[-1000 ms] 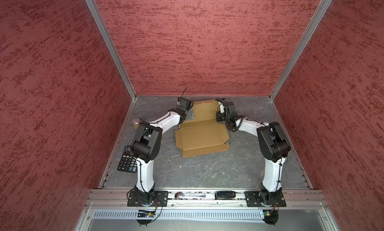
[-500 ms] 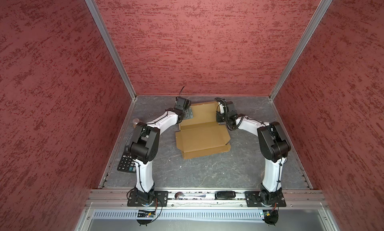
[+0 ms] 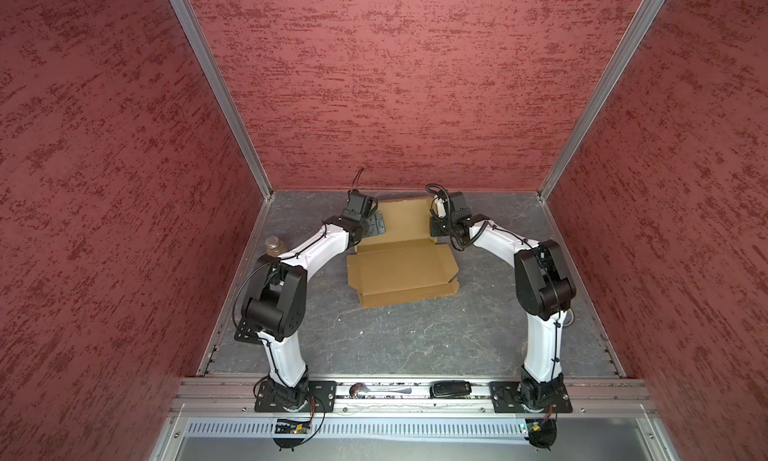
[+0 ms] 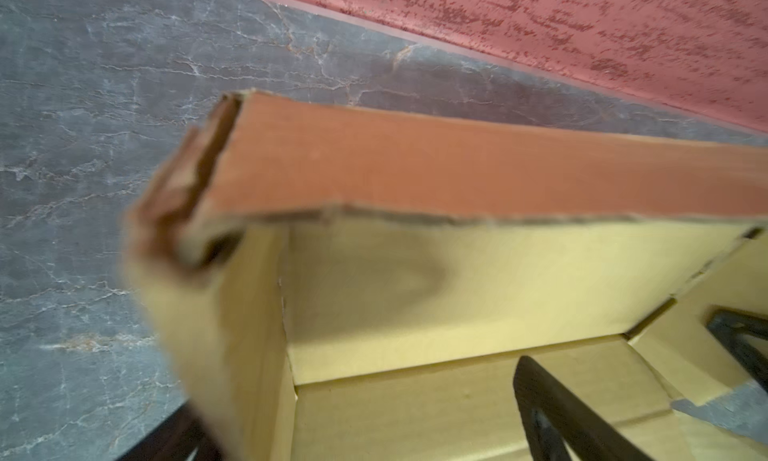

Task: Fold the paper box

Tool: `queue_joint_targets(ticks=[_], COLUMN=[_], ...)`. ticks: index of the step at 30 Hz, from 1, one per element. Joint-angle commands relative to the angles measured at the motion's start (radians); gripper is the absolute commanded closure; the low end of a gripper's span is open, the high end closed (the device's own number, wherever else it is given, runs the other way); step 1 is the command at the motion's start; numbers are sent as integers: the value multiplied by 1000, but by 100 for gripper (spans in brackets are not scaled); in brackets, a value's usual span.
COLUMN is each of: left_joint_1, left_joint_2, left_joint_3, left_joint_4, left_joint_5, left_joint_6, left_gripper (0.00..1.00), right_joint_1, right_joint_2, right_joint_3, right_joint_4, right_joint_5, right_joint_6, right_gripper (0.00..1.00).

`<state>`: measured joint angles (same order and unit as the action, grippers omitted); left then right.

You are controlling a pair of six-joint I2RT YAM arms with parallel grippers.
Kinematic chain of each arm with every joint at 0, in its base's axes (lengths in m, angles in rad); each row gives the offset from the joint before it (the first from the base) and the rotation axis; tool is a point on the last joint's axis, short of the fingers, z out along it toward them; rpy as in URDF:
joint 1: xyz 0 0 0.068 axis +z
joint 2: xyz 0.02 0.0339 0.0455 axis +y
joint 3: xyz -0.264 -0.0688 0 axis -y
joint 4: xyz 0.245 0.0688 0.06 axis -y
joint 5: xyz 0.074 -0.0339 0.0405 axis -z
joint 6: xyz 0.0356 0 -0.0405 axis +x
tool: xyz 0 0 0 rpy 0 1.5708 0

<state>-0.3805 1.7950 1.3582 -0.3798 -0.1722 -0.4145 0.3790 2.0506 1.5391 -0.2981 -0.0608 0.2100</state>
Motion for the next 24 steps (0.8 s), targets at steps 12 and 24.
queue_joint_targets(ticks=[12, 24], left_joint_1=[7, 57], left_joint_2=[-243, -450], left_joint_3=[-105, -179], left_joint_4=[24, -31], left_joint_5=[98, 125], left_joint_6=[-29, -1], left_gripper=[0, 0], right_joint_1=[8, 7], right_joint_2=[77, 153], right_joint_3=[216, 397], right_joint_4=[-387, -694], right_joint_5=[-16, -18], right_joint_6=[20, 17], right_gripper=[100, 100])
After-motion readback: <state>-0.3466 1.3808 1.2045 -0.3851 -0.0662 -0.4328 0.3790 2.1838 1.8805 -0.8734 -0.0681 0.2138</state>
